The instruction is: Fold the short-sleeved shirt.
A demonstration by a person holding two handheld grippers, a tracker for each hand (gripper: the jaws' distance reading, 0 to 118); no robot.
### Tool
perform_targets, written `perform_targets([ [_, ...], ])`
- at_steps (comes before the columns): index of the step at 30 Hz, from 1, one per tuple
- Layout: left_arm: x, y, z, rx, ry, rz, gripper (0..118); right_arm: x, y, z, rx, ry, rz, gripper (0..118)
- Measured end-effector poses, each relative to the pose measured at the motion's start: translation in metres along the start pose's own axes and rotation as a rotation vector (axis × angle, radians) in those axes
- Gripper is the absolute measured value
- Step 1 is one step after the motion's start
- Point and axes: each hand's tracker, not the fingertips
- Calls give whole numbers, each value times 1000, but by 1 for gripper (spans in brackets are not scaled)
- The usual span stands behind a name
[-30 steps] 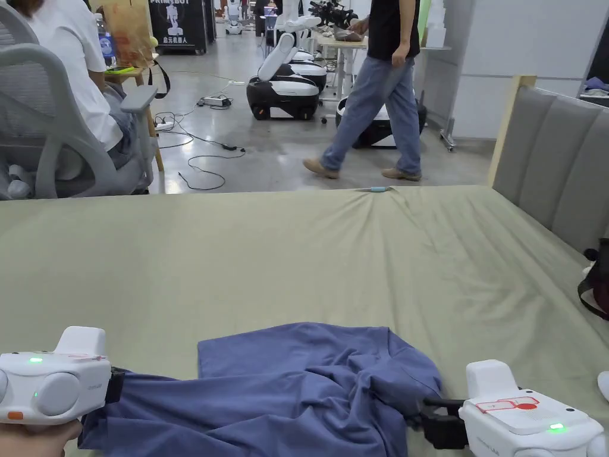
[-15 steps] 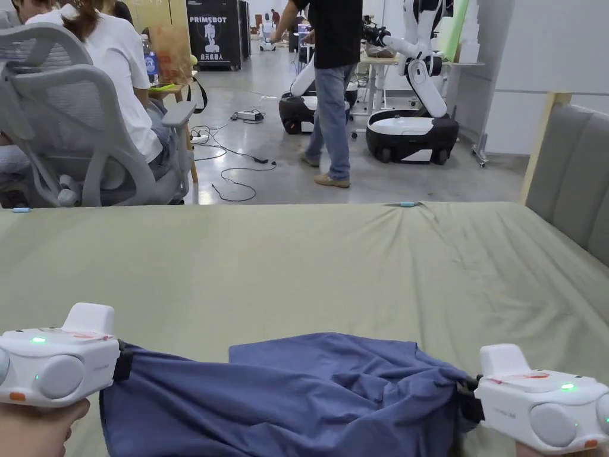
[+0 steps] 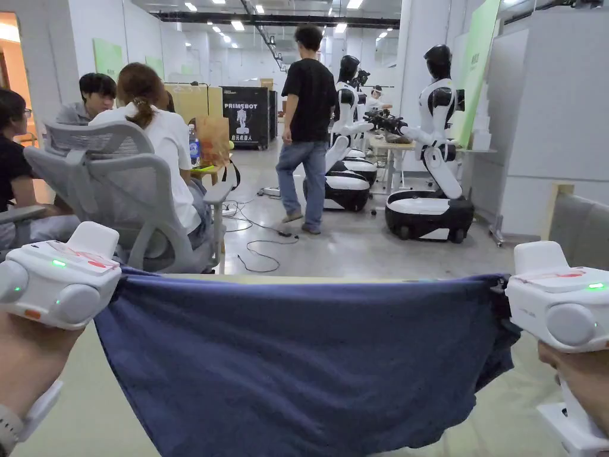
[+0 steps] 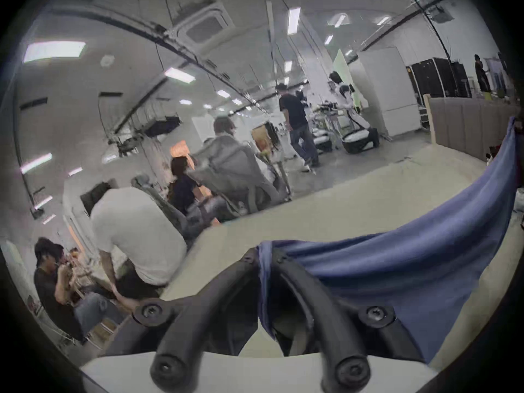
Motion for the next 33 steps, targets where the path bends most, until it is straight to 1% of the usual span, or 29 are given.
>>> perform_targets([
  [2, -8, 21, 0, 33, 32, -15, 2, 2, 27, 1, 48, -39, 23, 5],
  [5, -20, 52, -3, 67, 61, 0, 2, 1, 63, -1, 90, -75, 60, 5],
  [8, -28, 75, -13, 89, 88, 19, 2, 1, 87, -7, 109, -98, 75, 5],
  [13, -21, 85, -32, 79, 93, 24, 2, -5, 96, -30, 112, -114, 91, 5],
  [16, -5, 66, -53, 33, 79, 8, 2, -12, 74, -54, 60, -98, 79, 5],
  [19, 17, 31, -72, -44, 39, 21, 2, -23, 29, -81, -31, -73, 49, 5],
  [21, 31, 4, -82, -76, 25, 29, 2, -29, -4, -95, -52, -88, 41, 5],
  [22, 39, -8, -83, -87, 33, 2, 2, -31, -21, -99, -61, -98, 34, 5],
  [23, 43, -16, -82, -101, 33, -32, 2, -32, -35, -100, -82, -90, 22, 5],
  [24, 45, -22, -79, -112, 15, -39, 2, -31, -44, -100, -98, -78, 11, 5],
  [28, 37, -42, -62, -127, -41, 26, 2, -26, -74, -77, -126, -64, 13, 5],
  [30, 38, -56, -43, -133, -64, 19, 3, -23, -90, -59, -166, -35, 27, 5],
  [33, 44, -92, -10, -206, -155, -57, 3, -19, -129, -28, -243, -3, 56, 5],
])
